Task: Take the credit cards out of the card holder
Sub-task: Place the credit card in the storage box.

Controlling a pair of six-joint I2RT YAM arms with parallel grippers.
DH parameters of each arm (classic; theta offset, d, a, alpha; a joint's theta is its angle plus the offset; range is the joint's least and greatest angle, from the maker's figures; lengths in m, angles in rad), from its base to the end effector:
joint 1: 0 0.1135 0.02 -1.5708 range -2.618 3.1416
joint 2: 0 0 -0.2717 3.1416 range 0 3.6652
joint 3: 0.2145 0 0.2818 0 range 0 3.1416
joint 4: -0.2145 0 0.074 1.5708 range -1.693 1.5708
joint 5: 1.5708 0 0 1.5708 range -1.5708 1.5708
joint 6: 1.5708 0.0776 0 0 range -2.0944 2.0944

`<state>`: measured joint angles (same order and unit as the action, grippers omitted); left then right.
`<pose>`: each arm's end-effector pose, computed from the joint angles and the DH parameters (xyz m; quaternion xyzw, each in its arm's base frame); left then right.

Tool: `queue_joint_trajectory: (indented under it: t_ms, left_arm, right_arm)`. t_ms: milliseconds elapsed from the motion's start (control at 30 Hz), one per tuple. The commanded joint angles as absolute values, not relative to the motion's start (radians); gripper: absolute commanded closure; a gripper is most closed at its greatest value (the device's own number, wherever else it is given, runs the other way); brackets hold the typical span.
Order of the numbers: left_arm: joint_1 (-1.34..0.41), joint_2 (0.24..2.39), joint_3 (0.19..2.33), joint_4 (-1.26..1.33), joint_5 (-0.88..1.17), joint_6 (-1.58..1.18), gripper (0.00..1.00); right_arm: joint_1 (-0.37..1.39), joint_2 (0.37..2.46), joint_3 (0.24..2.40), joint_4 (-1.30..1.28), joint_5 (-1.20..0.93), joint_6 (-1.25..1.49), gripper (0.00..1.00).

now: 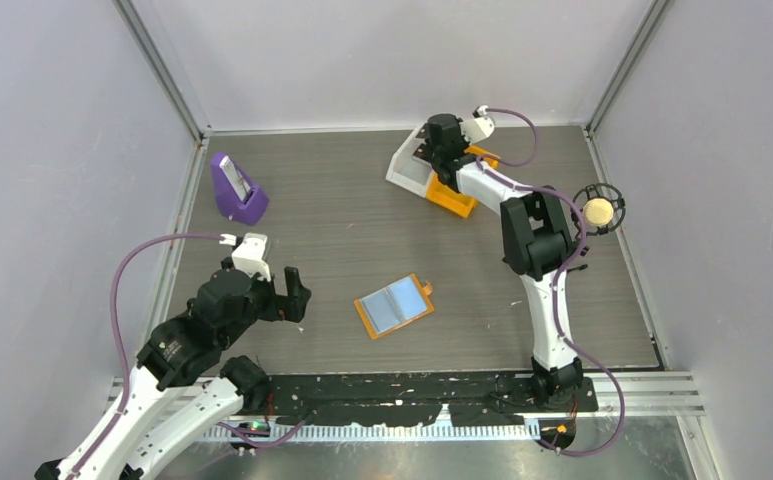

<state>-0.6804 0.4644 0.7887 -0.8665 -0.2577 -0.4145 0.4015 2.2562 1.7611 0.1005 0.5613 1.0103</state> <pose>0.1264 -0.0769 0.3029 0.0518 0.8642 -0.1584 0.4748 0.5608 0.1932 0.1921 0.3862 0.7166 0.1704 0.5552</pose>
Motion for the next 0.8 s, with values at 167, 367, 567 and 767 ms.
queue_joint_trajectory:
  t_ms: [167,367,567,767]
  left_arm:
    - [-0.683,0.445,0.788,-0.851,-0.246,-0.402,0.0]
    - [-0.682,0.434,0.792,-0.852,-0.247,-0.402,0.0]
    - [-0.682,0.413,0.787,-0.846,-0.249,-0.403,0.0]
    - [-0.683,0.408,0.787,-0.846,-0.244,-0.403,0.0]
  right_arm:
    - [0.429,2.276,1.818,0.1,0.663,1.048,0.95]
    - [0.456,2.234,1.768,0.149,0.727,1.005,0.95]
    - [0.475,2.232,1.775,0.149,0.765,1.007,0.95]
    - [0.485,2.231,1.769,0.16,0.805,1.001,0.95]
